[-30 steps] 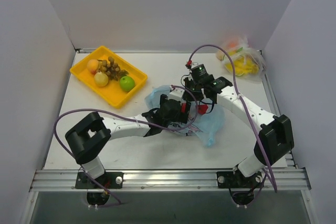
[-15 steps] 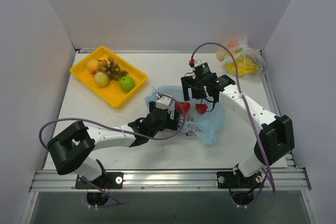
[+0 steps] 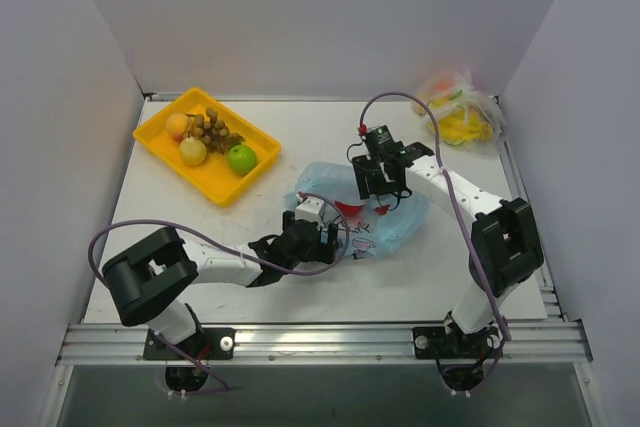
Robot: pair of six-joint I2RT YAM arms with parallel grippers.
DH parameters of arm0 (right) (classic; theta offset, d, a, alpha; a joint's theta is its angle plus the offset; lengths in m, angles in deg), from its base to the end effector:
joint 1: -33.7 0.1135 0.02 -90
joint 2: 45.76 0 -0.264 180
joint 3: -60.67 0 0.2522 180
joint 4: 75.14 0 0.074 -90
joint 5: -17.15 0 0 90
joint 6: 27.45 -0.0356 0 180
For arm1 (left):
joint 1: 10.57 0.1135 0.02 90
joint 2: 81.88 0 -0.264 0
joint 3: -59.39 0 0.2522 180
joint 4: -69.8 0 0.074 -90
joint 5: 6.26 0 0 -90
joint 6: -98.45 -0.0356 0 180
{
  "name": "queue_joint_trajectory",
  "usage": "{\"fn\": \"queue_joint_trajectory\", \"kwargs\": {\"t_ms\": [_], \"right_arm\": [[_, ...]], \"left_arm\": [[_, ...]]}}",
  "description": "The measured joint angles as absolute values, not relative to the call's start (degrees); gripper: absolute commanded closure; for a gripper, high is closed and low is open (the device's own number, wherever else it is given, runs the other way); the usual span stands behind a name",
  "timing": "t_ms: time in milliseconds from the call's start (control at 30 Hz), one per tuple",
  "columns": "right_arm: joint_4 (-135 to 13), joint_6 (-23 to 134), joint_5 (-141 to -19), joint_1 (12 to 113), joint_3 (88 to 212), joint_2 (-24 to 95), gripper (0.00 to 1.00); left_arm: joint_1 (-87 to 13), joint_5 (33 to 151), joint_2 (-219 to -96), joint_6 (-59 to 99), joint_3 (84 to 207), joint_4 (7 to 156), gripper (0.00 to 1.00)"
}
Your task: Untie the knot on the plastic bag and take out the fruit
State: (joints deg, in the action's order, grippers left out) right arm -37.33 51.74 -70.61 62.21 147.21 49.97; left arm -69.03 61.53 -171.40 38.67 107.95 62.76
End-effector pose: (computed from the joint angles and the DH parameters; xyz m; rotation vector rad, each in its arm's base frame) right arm 0.3258 0.1754 0.2558 -0.3522 2.3824 0.2748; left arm 0.1668 -0.2461 0.1525 0.3055 2.1326 -0.4968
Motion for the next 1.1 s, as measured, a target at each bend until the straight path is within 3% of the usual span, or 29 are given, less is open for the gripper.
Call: {"fn": "queue_joint_trajectory", "kwargs": {"t_ms": [33,133,167,633,1100], "right_arm": [[-37.13,51.9,-70.34,62.21,147.16,50.53,0.66],[-36.58,52.36,-69.73,62.17,147.16,51.43,0.97],[-36.36,52.47,-69.62,62.17,147.16,51.41,1.0],[-32.21,50.19,-68.55,73.58,147.71,35.39,1.0],[-30.59,48.55,-66.13,73.05,146.09,34.82,1.0]], "left_arm": [[-69.03,61.61,-171.7,38.95,107.95,62.76,0.03],[-69.03,61.79,-172.31,39.72,107.95,62.74,0.03],[-69.03,61.81,-172.44,39.85,107.95,62.74,0.03],[-69.03,61.85,-172.55,41.86,107.82,61.85,0.02],[-69.47,61.9,-169.6,42.25,105.57,60.23,0.03]]}}
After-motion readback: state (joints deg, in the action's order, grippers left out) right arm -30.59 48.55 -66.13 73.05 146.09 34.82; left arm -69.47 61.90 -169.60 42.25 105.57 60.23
